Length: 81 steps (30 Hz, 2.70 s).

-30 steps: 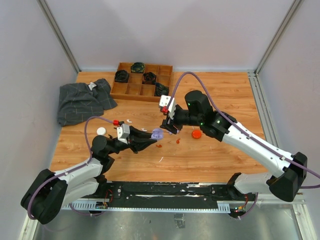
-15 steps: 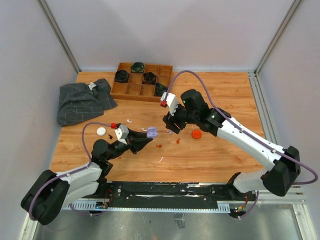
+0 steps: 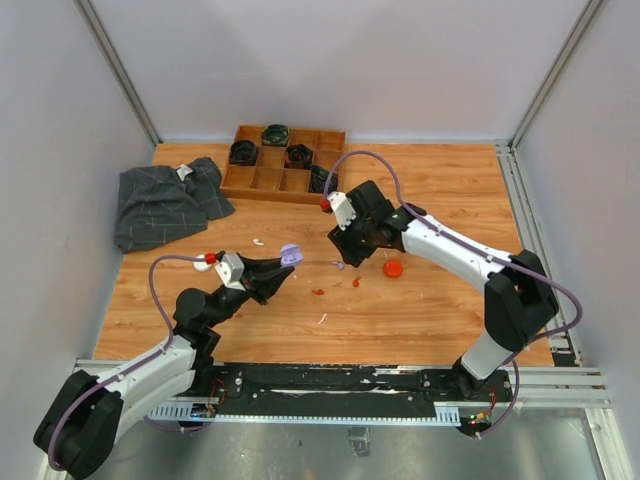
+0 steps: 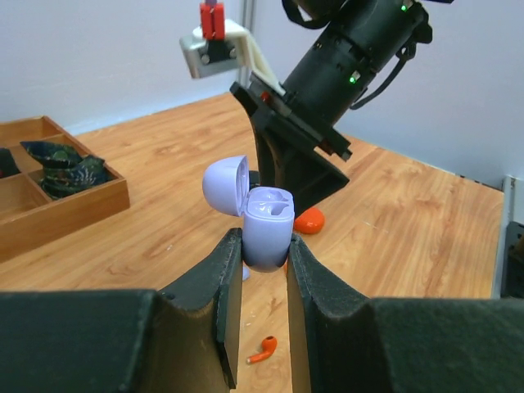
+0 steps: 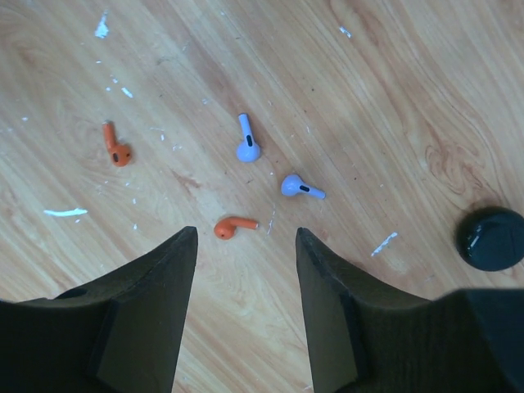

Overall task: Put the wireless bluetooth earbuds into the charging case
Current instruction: Pick up the earbud from the center of the board.

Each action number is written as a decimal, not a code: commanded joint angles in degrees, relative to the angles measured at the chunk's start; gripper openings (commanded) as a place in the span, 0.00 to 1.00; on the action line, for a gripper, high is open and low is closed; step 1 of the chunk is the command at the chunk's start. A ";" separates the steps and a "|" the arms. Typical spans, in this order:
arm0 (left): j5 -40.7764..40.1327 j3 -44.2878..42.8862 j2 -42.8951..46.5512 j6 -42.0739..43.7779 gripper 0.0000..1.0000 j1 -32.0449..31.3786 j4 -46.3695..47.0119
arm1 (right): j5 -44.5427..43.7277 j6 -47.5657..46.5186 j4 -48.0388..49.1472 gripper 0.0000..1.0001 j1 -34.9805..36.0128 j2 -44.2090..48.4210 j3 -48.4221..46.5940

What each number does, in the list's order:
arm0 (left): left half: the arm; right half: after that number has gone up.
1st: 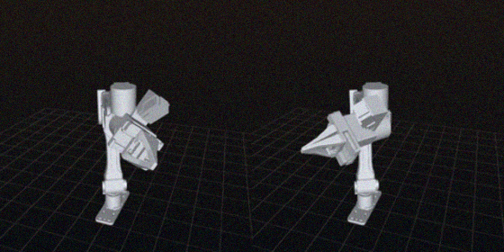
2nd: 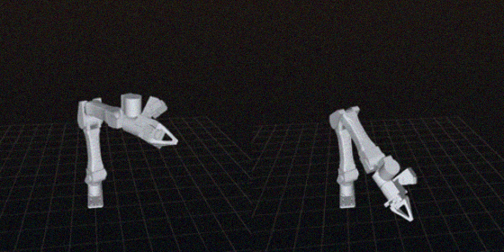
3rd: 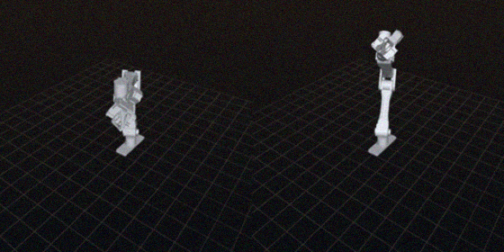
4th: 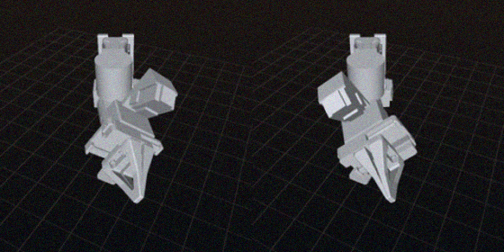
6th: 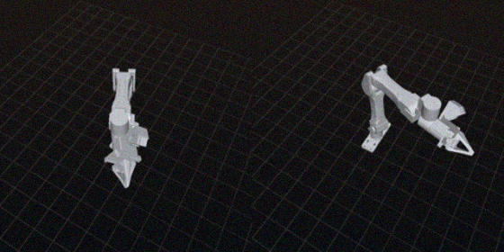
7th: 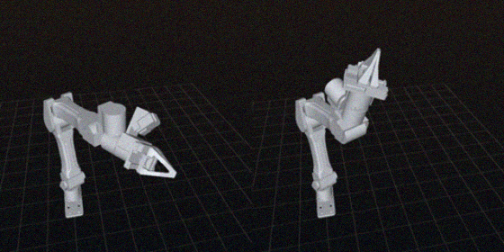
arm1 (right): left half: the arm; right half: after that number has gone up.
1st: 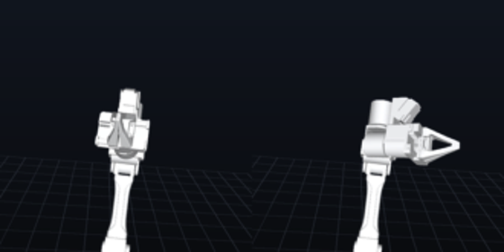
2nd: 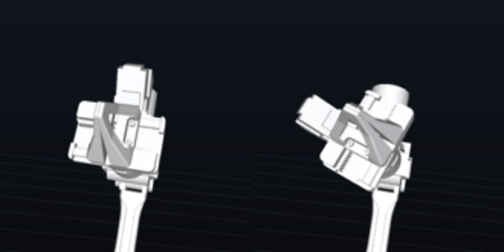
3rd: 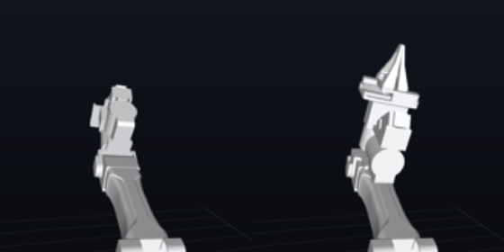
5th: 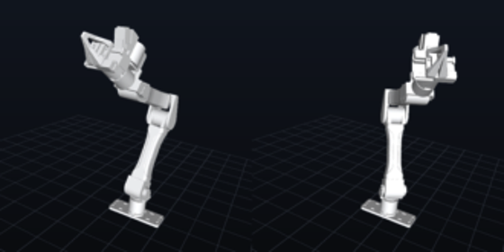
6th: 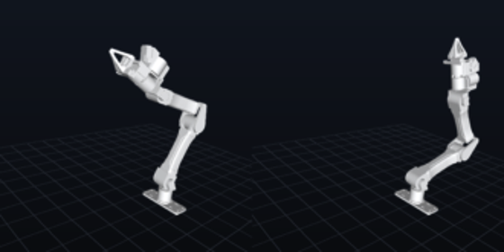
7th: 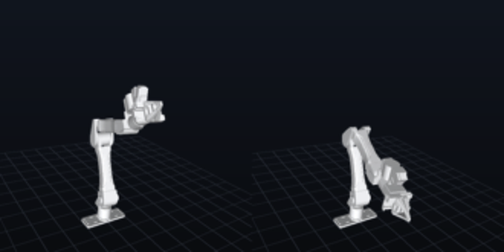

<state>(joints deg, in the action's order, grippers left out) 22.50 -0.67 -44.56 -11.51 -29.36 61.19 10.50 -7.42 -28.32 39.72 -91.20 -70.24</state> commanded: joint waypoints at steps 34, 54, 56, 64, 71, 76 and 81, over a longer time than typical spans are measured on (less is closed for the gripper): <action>-4.85 2.29 -0.28 1.66 0.00 0.45 0.51 | -8.06 -2.63 1.30 0.50 2.98 -20.72 -8.94; -4.61 2.29 -0.07 1.44 0.00 0.45 0.51 | -12.76 -3.03 -4.12 0.51 1.67 -16.83 -12.21; -4.54 2.16 -0.06 1.36 0.00 0.45 0.51 | -11.04 -2.01 -5.51 0.52 1.63 -16.09 -12.95; -4.21 1.66 0.12 1.27 0.00 0.45 -0.49 | -4.77 -3.58 -13.79 0.47 1.49 -21.86 -19.78; -3.84 1.12 0.11 1.58 0.00 0.45 -1.47 | -0.56 -8.80 -17.79 0.39 1.76 -27.04 -23.63; -4.60 0.97 0.29 1.41 0.00 0.45 -2.21 | -0.63 -10.61 -18.61 0.38 2.10 -29.29 -25.25; -4.90 1.35 0.97 1.40 0.00 0.45 -1.95 | -2.19 -12.03 -20.36 0.34 2.42 -31.91 -27.30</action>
<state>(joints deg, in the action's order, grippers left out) 18.48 -0.54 -44.64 -10.39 -29.36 58.08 8.80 -17.02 -45.65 41.74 -121.34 -94.63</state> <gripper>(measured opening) 0.267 0.353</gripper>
